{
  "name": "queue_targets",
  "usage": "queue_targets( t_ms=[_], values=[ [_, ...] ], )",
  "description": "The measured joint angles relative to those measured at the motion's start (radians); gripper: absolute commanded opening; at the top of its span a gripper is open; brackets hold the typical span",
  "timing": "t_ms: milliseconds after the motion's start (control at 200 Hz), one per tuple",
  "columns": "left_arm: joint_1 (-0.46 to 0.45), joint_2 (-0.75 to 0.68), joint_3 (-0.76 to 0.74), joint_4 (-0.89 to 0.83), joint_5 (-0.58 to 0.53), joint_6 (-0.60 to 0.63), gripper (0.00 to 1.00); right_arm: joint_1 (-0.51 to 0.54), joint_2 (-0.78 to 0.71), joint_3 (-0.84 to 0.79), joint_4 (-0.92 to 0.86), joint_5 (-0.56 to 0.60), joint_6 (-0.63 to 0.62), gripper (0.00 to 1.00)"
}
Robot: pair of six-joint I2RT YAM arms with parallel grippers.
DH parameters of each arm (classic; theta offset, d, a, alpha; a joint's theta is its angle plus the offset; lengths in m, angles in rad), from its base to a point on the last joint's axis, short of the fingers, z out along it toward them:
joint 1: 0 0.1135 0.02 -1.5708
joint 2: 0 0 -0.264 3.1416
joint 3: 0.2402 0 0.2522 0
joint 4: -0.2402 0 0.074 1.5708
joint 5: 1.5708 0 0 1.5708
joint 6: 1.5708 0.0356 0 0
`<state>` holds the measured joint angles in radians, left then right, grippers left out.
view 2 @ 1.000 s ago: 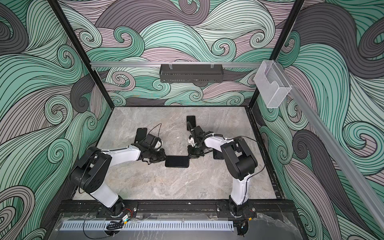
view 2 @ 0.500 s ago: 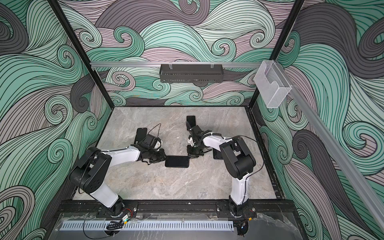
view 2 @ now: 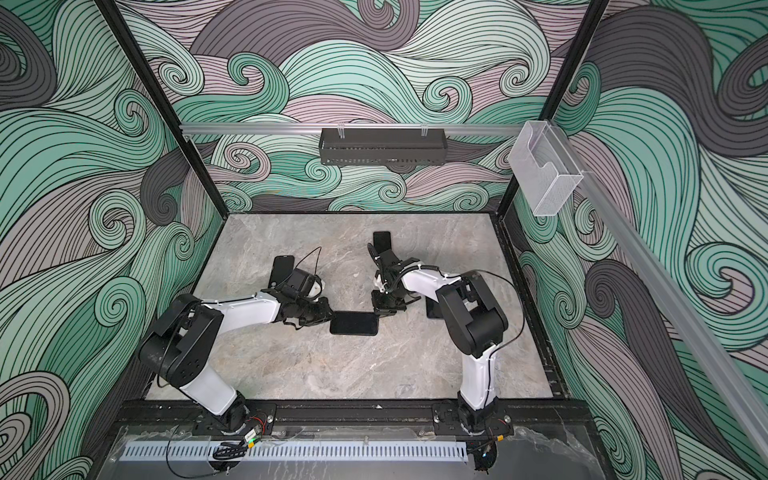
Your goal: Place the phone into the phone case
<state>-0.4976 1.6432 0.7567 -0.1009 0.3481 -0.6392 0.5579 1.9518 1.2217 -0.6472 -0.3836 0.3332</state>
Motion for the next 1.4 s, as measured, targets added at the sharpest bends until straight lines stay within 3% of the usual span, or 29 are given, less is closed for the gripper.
queue_targets(
  t_ms=[1401],
  values=[
    [0.000, -0.004, -0.007, 0.008, -0.007, -0.009, 0.17, 0.058, 0.021, 0.051, -0.057, 0.126, 0.016, 0.08]
  ],
)
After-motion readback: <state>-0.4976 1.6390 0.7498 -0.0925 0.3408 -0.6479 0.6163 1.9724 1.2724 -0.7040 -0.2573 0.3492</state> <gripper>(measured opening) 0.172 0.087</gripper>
